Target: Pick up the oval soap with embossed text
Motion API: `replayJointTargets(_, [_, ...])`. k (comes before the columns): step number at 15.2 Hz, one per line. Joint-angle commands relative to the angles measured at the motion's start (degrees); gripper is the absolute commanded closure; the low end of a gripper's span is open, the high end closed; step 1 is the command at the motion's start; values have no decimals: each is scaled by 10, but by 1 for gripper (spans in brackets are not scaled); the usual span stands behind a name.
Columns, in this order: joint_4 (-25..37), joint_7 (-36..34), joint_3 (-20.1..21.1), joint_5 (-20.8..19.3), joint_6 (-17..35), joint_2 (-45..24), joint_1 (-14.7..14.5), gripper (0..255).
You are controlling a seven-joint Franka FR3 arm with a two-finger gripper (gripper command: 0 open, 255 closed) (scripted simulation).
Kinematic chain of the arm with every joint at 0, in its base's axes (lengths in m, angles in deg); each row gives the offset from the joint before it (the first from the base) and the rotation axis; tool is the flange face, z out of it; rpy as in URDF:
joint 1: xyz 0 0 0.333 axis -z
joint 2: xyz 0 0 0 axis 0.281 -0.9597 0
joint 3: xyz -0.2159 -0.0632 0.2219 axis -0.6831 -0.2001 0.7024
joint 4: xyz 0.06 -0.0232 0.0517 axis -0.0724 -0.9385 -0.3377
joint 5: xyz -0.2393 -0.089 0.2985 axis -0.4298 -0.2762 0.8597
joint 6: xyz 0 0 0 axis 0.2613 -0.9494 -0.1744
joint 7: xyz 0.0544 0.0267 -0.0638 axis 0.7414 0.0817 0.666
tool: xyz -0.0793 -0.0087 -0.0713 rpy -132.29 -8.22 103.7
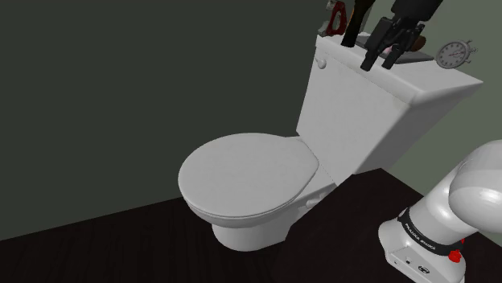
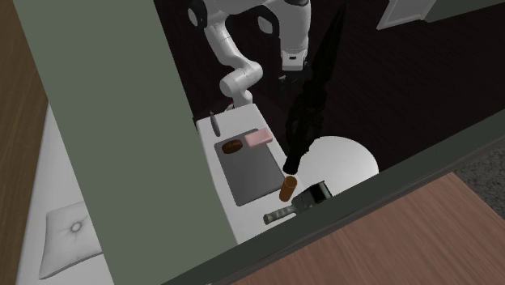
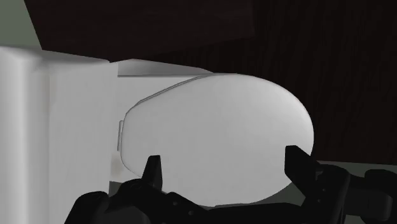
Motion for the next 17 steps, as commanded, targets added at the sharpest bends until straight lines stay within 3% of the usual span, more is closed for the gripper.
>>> replayJointTargets(1, [0, 0, 0, 0, 0, 0, 0, 0])
replayJointTargets(9, [52, 142, -103, -82, -25, -42, 16, 0])
replayJointTargets(17, [148, 287, -203, -141, -36, -128, 16, 0])
